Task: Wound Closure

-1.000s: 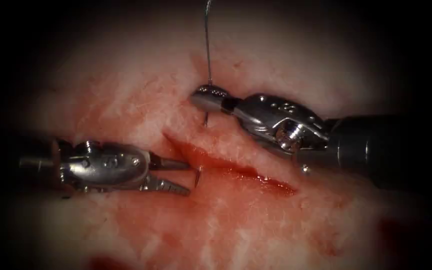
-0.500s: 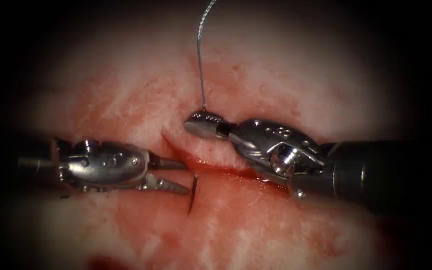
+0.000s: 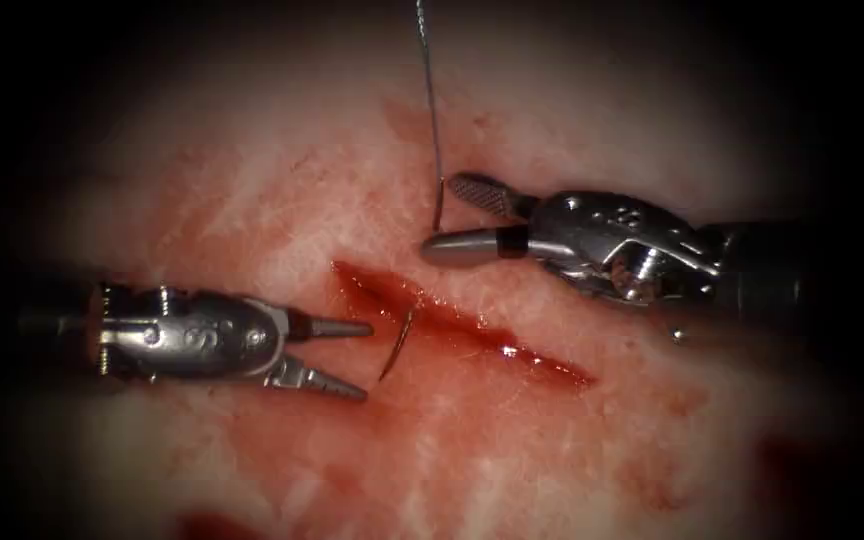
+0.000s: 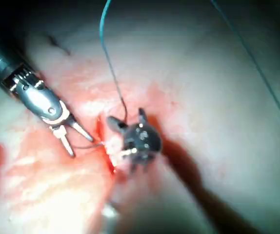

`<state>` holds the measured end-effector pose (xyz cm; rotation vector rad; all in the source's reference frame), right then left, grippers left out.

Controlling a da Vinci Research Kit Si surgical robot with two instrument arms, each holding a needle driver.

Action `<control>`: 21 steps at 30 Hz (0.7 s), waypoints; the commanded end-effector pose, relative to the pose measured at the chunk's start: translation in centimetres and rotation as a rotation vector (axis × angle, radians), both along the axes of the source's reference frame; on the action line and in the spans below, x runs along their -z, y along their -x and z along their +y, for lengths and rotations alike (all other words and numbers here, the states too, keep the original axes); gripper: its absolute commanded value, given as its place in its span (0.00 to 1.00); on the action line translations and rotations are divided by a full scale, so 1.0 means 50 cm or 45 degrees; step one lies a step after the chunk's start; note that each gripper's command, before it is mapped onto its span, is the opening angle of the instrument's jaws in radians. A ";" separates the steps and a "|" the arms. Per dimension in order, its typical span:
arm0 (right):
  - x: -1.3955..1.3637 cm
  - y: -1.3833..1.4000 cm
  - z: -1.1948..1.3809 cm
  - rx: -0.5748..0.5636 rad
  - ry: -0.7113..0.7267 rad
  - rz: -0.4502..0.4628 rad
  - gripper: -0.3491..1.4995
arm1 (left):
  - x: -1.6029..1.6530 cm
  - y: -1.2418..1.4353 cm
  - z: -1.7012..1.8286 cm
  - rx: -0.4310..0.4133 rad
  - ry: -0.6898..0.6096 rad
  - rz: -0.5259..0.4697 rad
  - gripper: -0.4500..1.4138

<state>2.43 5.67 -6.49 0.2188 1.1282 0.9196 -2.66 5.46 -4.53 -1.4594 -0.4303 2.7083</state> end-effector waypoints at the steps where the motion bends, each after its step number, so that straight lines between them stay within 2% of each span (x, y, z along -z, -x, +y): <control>1: -0.0009 0.0000 0.0003 0.003 -0.002 0.004 0.87 | -0.0008 0.0011 -0.0012 -0.021 0.023 -0.012 0.41; 5: 0.0000 0.0026 0.0009 0.010 -0.005 0.016 0.85 | -0.0001 0.0016 0.0001 -0.055 0.146 -0.091 0.43; 6: -0.0001 0.0030 0.0008 0.013 -0.005 0.018 0.84 | -0.0002 0.0018 0.0002 -0.043 0.198 -0.148 0.43; 9: -0.0005 0.0030 0.0008 0.012 -0.002 0.017 0.84 | -0.0001 0.0029 0.0008 -0.031 0.256 -0.205 0.44; 21: -0.0023 0.0031 0.0002 0.011 0.011 0.012 0.84 | -0.0021 0.0052 0.0035 -0.028 0.295 -0.248 0.45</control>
